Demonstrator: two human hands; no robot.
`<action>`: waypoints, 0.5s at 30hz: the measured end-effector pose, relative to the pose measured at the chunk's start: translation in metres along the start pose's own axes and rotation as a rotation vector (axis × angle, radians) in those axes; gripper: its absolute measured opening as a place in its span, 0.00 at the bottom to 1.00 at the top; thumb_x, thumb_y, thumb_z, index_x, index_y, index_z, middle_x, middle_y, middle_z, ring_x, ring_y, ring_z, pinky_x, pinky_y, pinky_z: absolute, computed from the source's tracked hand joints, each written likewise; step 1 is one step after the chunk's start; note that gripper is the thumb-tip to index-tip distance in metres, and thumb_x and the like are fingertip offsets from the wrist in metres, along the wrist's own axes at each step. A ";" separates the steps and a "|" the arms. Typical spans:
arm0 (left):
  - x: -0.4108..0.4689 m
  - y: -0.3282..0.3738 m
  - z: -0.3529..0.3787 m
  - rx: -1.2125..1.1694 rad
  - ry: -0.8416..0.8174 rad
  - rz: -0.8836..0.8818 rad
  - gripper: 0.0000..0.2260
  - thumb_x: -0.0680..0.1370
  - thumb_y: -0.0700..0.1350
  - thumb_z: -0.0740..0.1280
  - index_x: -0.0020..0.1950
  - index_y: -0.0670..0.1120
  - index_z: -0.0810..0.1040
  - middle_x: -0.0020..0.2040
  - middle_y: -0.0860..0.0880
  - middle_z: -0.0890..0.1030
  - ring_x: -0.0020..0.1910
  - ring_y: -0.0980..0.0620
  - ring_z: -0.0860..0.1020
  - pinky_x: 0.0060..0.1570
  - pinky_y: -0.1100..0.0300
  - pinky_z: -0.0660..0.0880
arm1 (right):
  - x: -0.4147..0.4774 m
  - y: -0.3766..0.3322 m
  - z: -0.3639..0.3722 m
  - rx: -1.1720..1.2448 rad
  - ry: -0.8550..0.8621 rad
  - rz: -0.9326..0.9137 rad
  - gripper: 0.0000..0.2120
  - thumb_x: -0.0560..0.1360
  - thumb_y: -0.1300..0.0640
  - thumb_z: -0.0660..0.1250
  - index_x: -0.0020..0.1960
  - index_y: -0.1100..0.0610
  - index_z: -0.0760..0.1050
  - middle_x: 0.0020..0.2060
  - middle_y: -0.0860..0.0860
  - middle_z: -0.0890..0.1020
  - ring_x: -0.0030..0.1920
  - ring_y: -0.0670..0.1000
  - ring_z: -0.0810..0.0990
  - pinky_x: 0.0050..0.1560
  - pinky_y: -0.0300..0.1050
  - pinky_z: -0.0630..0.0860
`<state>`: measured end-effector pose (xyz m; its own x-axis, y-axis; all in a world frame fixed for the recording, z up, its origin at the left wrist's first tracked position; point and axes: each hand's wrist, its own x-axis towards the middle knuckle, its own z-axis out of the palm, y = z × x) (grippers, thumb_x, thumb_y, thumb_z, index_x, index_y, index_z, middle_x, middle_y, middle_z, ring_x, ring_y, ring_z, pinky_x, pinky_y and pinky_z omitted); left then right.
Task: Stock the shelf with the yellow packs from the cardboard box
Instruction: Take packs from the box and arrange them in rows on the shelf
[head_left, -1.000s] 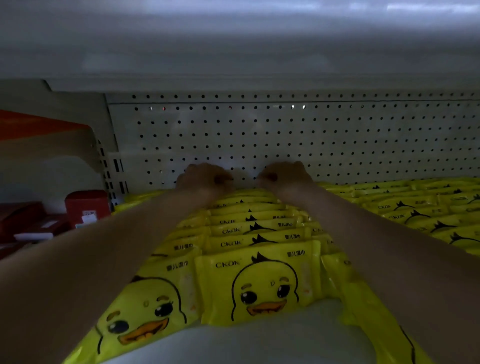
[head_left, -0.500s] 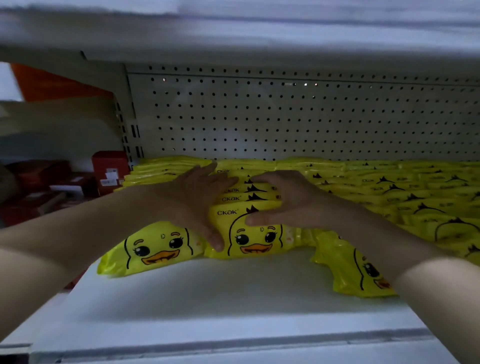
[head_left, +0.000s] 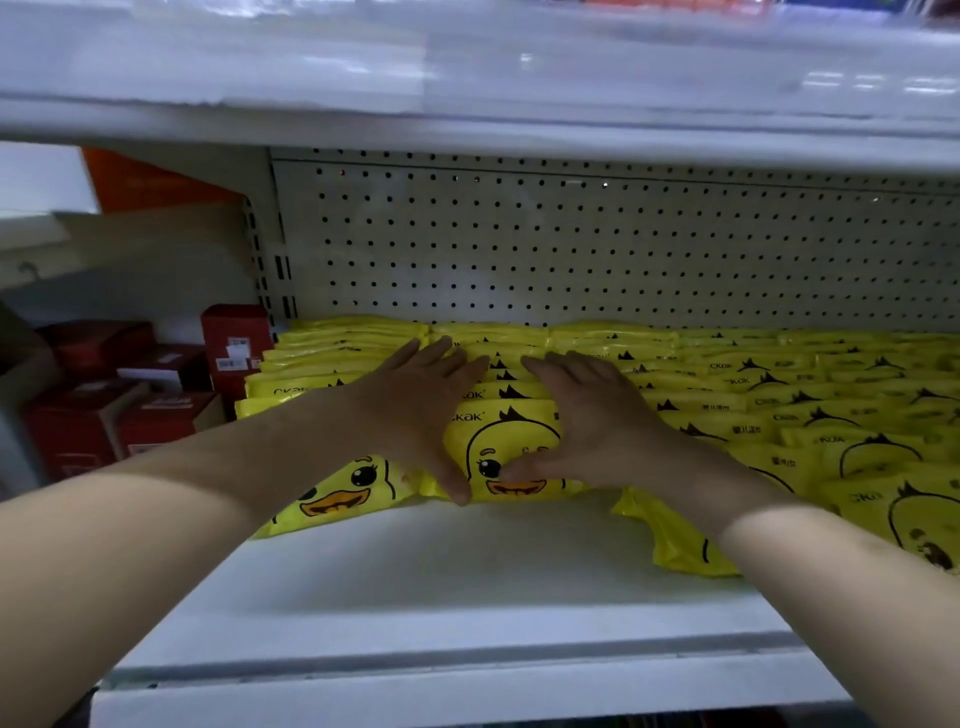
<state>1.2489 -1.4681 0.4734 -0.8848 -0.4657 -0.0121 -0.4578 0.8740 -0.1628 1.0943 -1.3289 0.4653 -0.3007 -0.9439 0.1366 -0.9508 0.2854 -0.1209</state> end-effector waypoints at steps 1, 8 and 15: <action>0.001 0.001 0.002 0.013 0.013 -0.004 0.63 0.59 0.70 0.75 0.79 0.52 0.38 0.80 0.49 0.43 0.78 0.50 0.37 0.74 0.50 0.35 | 0.001 -0.002 0.003 -0.006 0.008 -0.003 0.59 0.60 0.25 0.71 0.80 0.45 0.45 0.80 0.48 0.50 0.79 0.51 0.46 0.78 0.53 0.44; -0.001 0.002 0.011 0.008 0.118 0.011 0.65 0.58 0.70 0.74 0.79 0.50 0.36 0.81 0.49 0.45 0.78 0.50 0.38 0.75 0.50 0.35 | 0.003 -0.005 0.014 -0.052 0.083 -0.002 0.60 0.59 0.24 0.70 0.80 0.45 0.44 0.79 0.48 0.51 0.79 0.51 0.46 0.78 0.53 0.39; -0.029 0.010 0.012 -0.034 0.252 -0.025 0.63 0.61 0.69 0.74 0.78 0.48 0.35 0.80 0.48 0.45 0.78 0.50 0.37 0.76 0.50 0.37 | -0.004 -0.021 0.016 -0.174 0.147 0.013 0.60 0.60 0.24 0.69 0.80 0.48 0.44 0.80 0.50 0.51 0.79 0.52 0.43 0.77 0.58 0.36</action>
<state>1.2709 -1.4479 0.4600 -0.8650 -0.4415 0.2384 -0.4784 0.8690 -0.1265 1.1163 -1.3338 0.4512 -0.3086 -0.9093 0.2792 -0.9416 0.3337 0.0461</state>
